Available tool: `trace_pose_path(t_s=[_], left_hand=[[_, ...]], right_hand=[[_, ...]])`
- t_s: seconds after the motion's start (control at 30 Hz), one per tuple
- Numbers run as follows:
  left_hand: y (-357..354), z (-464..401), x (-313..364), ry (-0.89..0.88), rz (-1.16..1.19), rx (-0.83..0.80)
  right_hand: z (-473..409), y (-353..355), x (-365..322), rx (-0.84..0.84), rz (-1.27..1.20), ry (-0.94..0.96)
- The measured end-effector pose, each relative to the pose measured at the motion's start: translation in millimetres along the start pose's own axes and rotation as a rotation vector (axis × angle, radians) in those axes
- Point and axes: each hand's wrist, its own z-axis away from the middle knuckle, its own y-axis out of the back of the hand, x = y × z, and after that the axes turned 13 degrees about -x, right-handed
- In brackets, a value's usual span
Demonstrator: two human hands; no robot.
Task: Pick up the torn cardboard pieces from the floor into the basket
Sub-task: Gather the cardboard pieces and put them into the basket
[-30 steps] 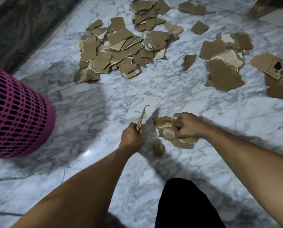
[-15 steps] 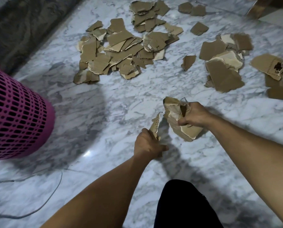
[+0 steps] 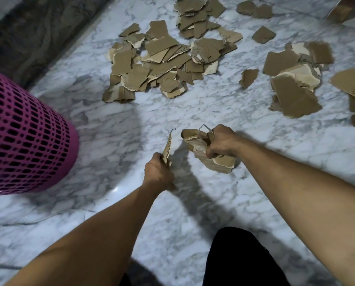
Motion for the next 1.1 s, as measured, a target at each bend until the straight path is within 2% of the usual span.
trace_pose_path(t_s=[0.23, 0.5, 0.73, 0.87, 0.93, 1.0, 1.1], left_hand=[[2.4, 0.5, -17.6, 0.023, 0.2, 0.048], [-18.7, 1.8, -20.8, -0.113, -0.09, 0.055], [-11.8, 4.9, -18.7, -0.101, -0.119, 0.086], [12.2, 9.3, -19.7, -0.062, -0.033, 0.133], [22.9, 9.2, -22.8, -0.045, 0.014, 0.155], [29.7, 7.7, -28.2, -0.011, 0.026, 0.157], [32.1, 5.5, -39.2, 0.005, -0.034, 0.142]], right_hand=[[1.1, -6.1, -18.7, 0.011, 0.191, -0.046], [-2.1, -12.1, -35.2, 0.051, 0.243, -0.111], [0.9, -2.9, -29.2, -0.034, 0.117, -0.091], [9.1, 28.3, -19.5, 0.07, -0.145, -0.07], [15.0, 43.6, -16.4, 0.103, -0.197, -0.061], [19.7, 50.1, -16.3, 0.073, -0.191, -0.049], [20.2, 32.4, -21.6, -0.045, -0.026, -0.061]])
